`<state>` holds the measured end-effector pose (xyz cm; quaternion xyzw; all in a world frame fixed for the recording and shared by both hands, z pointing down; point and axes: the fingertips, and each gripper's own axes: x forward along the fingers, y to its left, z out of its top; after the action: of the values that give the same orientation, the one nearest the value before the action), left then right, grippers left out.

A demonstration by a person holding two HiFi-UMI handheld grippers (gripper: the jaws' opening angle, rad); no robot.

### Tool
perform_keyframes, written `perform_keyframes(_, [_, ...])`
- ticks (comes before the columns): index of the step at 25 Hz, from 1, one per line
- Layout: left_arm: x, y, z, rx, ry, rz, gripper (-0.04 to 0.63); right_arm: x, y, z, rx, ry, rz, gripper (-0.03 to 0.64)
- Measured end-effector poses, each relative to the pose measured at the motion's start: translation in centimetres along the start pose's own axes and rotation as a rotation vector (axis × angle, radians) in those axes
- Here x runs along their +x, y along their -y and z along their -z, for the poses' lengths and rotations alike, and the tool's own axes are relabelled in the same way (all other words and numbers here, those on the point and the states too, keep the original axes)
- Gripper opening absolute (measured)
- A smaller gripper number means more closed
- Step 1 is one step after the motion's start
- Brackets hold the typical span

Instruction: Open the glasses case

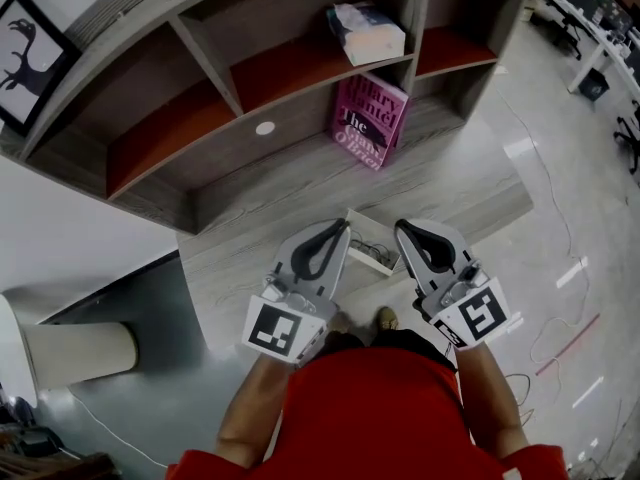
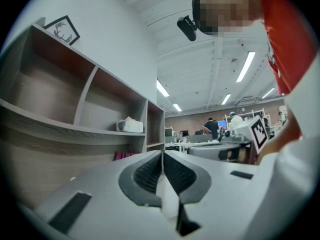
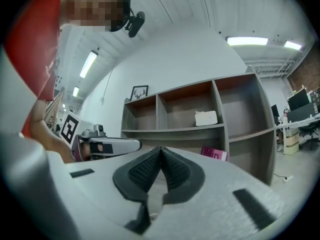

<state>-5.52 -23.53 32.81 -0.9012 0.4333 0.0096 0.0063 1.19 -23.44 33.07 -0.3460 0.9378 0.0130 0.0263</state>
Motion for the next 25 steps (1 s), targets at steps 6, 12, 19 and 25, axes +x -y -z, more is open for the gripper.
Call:
perform_keyframes(6, [-0.9, 0.4, -1.1, 0.010, 0.038, -0.019, 0.009, -0.6, -1.2, -1.0, -0.032, 0.027, 0.027, 0.005])
perform_keyframes(12, [-1.0, 1.1, -1.3, 0.022, 0.045, -0.009, 0.008, -0.9, -2.1, -1.2, -0.040, 0.031, 0.023, 0.003])
perform_keyframes(19, [-1.2, 1.2, -1.1, 0.015, 0.040, -0.009, 0.008, -1.8, -1.1, -1.4, -0.038, 0.030, 0.061, 0.003])
perform_keyframes(25, [-1.0, 0.9, -0.9, 0.014, 0.037, -0.010, 0.008, -2.1, -0.7, -0.9, -0.032, 0.020, 0.072, 0.003])
